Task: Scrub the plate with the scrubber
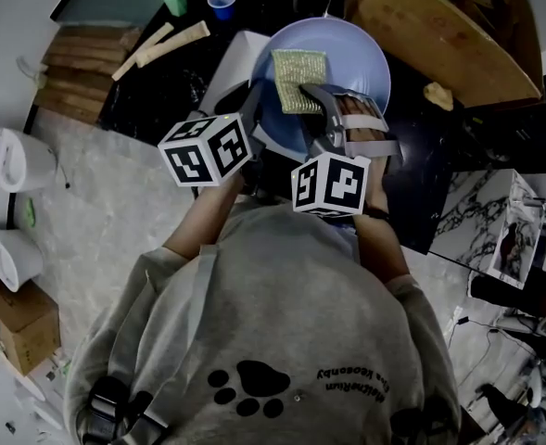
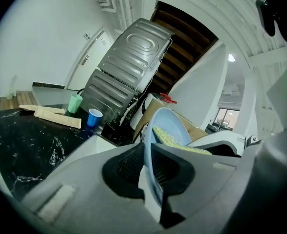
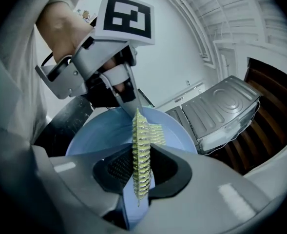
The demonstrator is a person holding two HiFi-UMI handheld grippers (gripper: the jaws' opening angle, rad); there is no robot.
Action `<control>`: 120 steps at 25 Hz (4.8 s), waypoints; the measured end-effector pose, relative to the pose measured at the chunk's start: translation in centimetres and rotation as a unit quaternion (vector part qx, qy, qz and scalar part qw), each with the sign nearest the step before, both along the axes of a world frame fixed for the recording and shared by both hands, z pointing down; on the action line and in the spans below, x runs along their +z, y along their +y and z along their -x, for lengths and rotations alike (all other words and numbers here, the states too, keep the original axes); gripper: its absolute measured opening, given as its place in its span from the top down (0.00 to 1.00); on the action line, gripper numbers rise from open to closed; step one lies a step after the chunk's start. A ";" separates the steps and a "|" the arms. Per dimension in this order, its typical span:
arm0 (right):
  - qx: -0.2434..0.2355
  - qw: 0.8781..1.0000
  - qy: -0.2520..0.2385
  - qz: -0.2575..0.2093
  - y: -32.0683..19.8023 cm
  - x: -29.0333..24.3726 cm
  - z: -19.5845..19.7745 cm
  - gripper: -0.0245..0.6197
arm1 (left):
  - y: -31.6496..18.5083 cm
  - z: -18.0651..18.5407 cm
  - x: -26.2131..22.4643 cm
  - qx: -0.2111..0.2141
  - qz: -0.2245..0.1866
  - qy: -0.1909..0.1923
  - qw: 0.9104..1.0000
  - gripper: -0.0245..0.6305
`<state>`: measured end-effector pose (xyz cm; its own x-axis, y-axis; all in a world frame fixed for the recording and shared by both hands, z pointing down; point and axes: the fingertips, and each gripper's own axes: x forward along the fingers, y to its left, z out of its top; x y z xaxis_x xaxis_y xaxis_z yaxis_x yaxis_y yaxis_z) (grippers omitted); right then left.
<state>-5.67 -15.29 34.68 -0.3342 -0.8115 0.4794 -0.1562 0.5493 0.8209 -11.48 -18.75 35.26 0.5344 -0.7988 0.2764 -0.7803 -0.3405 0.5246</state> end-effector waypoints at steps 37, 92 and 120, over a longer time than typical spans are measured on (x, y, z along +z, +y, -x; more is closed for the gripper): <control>-0.050 0.901 -0.179 0.393 9.1 2.0 0.2 0.85 | -1.2 1.0 0.9 -0.018 -0.024 -0.020 0.999 0.93; 0.006 0.985 0.003 0.171 4.3 5.7 -3.4 0.85 | -1.2 1.5 0.5 -0.034 -0.009 0.016 0.999 0.92; -0.063 0.949 -0.064 0.303 10.8 0.2 -3.7 0.85 | -0.9 1.8 0.5 -0.042 -0.018 0.011 0.999 0.93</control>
<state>-2.00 -4.52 34.91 -0.4975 -0.3505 0.7935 -0.1356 0.9349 0.3279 -13.30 -19.69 35.75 0.4712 -0.8500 0.2357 -0.7947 -0.2933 0.5314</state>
